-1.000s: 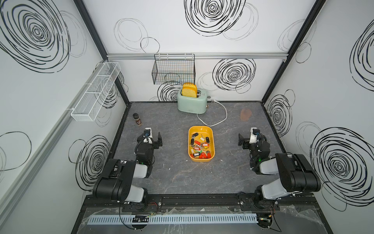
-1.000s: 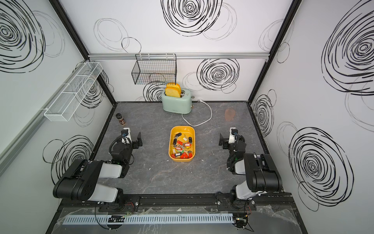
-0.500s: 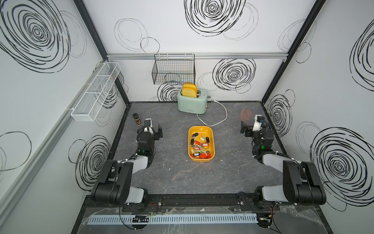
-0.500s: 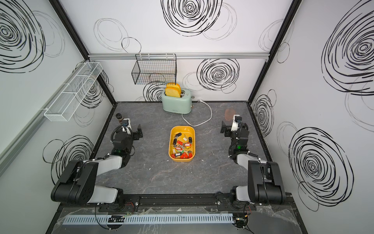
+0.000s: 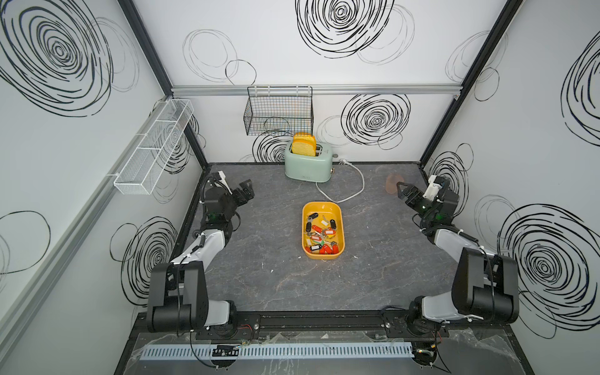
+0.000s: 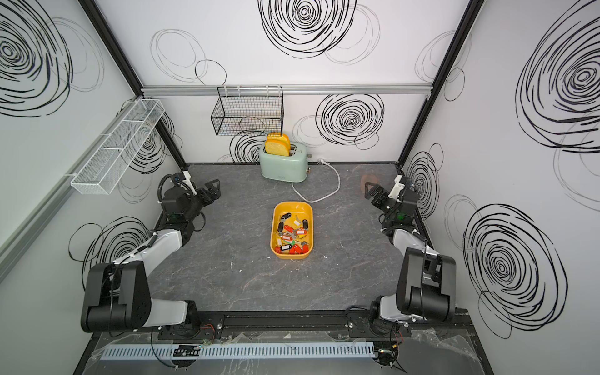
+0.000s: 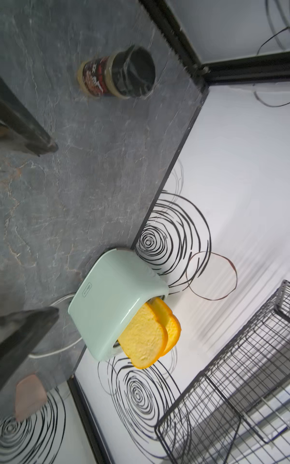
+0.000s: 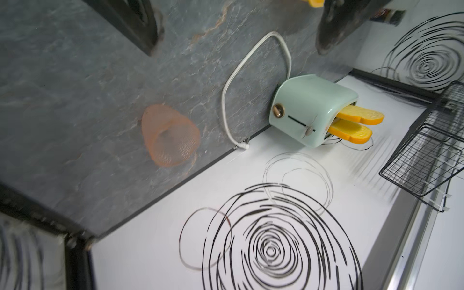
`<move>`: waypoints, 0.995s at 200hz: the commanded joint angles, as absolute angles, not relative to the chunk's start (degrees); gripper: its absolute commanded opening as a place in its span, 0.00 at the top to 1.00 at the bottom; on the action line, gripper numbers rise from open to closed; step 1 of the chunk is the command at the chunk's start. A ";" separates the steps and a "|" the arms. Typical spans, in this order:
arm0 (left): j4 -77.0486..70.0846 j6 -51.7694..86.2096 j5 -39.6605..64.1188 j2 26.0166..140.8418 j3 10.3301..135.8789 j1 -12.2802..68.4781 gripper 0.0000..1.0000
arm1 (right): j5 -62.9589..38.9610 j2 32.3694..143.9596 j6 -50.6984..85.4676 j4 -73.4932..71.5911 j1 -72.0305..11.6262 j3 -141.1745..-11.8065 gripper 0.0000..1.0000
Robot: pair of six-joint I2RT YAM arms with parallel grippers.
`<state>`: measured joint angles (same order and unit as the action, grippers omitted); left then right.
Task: Take the keys out of the storage box
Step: Pick up the key from the storage box.
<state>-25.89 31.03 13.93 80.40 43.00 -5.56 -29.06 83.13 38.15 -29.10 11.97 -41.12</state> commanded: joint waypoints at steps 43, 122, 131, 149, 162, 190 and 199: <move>-5.05 32.43 21.81 76.39 47.54 -0.69 0.12 | -37.39 86.61 31.69 -3.51 2.32 -57.77 0.34; 1.75 32.34 24.79 72.02 41.40 8.10 0.32 | -16.44 92.74 20.45 19.26 -18.71 -70.39 0.61; 1.70 32.34 24.55 71.89 41.07 8.72 0.32 | -15.15 93.77 20.82 19.64 -20.56 -70.78 0.61; 1.76 32.27 24.63 72.15 41.04 9.97 0.33 | -12.44 96.67 20.92 21.56 -23.86 -72.46 0.63; 2.34 31.84 24.30 72.37 41.38 10.86 0.34 | -10.65 98.73 20.92 23.10 -25.55 -73.98 0.64; 2.21 31.65 24.81 71.92 41.07 11.98 0.37 | -9.46 102.36 20.94 25.35 -27.59 -76.59 0.65; 2.19 31.43 25.13 71.83 40.97 12.27 0.39 | -8.81 103.43 20.67 26.16 -28.32 -77.51 0.65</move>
